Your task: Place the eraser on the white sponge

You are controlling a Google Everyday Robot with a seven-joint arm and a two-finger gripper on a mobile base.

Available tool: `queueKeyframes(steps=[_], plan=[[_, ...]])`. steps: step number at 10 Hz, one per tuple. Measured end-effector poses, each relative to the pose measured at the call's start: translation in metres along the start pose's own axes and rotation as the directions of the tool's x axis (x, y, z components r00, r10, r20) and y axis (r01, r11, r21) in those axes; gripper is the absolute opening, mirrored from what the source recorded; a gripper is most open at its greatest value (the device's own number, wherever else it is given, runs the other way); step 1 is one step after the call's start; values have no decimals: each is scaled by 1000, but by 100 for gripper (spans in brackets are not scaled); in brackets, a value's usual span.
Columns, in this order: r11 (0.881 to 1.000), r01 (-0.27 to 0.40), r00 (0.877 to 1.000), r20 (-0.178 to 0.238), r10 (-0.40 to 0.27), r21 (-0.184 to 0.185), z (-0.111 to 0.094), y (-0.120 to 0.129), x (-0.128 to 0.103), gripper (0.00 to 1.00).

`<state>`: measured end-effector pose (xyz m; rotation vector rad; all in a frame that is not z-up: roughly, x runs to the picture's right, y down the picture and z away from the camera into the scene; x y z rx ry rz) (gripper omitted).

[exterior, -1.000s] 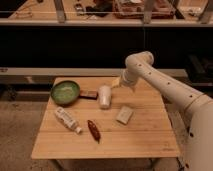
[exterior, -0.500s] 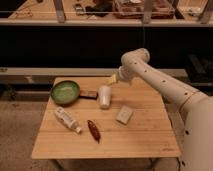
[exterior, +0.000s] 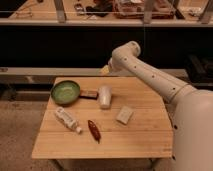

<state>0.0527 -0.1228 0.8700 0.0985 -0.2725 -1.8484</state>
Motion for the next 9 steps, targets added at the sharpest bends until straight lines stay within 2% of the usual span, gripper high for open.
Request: queueKeyframes(steps=[2,4,5,6,7,8,9], plan=[[1000,-1,1000,0,1,0,0,2,-1,80],[999,26,1000,-1,-25,26,4,-7,1,80],[997,55,998,-9,-54,57,8,-17,3,80],[987,116,993,-32,-113,111,13,-37,10,80],[973,173,984,-61,-166,150,16,-55,17,80],[945,264,963,-110,-247,192,18,-78,28,80],[897,380,922,-172,-347,227,19,-105,39,80]])
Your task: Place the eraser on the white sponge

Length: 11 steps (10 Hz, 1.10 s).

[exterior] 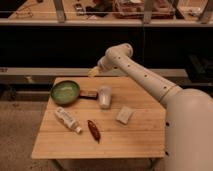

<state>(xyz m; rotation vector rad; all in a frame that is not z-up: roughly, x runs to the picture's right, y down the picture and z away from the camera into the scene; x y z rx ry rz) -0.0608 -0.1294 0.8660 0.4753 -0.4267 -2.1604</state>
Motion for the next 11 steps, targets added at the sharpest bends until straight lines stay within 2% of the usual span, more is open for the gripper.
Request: queueKeyframes(steps=[1,2,4,6,7,11], plan=[[996,79,997,-24,-78,30,5,-13,12,80],[984,170,985,-37,-169,50,11,-25,18,80],[942,326,945,-28,-325,76,28,-42,14,80],[909,403,914,11,-407,106,52,-53,-1,80],[904,410,908,40,-417,118,65,-53,-12,80],[903,403,899,120,-422,150,96,-51,-41,80]])
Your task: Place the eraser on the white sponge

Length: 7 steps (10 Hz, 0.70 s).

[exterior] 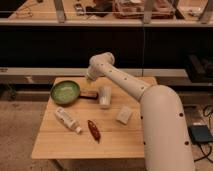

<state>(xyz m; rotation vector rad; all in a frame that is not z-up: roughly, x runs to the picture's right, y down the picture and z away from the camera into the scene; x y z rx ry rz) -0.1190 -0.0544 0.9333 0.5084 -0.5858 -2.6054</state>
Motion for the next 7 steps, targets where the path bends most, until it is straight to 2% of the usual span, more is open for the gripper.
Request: queueKeyframes(steps=[4,7], plan=[[999,-10,998,69,7,39,28,-20,-22,80],[999,-26,994,106,22,38,44,-22,-36,80]])
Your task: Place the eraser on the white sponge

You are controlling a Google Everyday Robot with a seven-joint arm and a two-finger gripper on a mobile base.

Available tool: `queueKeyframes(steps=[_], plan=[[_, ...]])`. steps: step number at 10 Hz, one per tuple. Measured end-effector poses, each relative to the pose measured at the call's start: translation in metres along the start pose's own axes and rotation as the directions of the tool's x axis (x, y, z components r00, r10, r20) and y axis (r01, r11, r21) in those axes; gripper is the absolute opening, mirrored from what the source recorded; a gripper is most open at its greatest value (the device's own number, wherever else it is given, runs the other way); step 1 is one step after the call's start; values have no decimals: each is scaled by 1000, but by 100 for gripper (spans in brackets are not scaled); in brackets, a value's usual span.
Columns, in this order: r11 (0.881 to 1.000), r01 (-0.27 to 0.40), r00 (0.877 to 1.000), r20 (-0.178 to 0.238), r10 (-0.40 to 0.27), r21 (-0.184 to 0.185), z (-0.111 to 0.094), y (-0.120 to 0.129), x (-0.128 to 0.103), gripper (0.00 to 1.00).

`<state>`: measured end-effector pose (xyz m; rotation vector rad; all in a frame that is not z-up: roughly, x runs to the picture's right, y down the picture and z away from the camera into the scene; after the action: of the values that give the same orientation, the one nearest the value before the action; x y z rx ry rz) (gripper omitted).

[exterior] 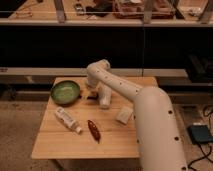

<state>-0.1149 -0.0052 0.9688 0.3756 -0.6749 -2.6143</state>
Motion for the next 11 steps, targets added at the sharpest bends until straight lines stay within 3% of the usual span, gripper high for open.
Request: queueKeyframes(steps=[5,8,11], plan=[[1000,5,999,46,-4,-17,25,1,-3,78],[1000,6,998,62,-5,-15,33,-1,-7,49],[999,8,999,46,-7,-32,4,17,-5,19]])
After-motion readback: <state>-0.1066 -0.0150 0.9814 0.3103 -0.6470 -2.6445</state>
